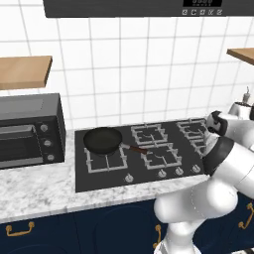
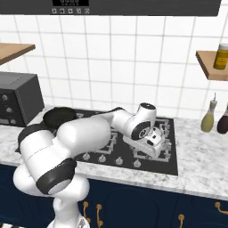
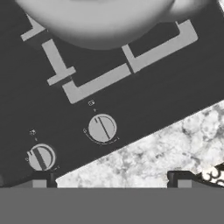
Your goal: Pick the kettle from the counter and place it on a stove burner. Then turn the burner on.
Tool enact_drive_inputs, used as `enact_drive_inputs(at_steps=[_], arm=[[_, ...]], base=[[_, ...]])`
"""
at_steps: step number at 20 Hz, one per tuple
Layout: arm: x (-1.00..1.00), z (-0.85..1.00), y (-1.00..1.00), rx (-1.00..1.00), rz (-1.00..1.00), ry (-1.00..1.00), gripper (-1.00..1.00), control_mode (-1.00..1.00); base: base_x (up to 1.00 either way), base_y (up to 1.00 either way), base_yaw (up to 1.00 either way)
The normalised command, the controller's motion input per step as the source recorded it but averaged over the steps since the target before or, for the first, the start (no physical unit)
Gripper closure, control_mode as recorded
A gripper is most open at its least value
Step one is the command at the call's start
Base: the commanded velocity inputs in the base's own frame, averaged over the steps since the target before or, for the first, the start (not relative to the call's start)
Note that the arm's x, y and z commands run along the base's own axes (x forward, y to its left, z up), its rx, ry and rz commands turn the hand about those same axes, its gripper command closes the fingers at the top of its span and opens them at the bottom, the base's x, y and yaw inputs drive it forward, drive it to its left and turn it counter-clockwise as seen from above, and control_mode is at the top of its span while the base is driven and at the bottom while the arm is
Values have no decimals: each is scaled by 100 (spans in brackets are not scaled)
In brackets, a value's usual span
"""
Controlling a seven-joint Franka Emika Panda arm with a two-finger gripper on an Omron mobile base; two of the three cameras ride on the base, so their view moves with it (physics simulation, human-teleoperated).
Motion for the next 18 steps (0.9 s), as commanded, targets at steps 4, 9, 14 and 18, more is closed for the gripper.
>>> enact_drive_inputs(at_steps=[4, 9, 14, 18], arm=[[0, -44, 0, 4, 20, 0, -100, -100], [0, -41, 5, 0, 21, 0, -100, -100], [9, -39, 53, -1, 15, 0, -100, -100], [5, -9, 1, 0, 7, -1, -100, -100]], base=[[0, 0, 0], [0, 0, 0], [0, 0, 0], [0, 0, 0]])
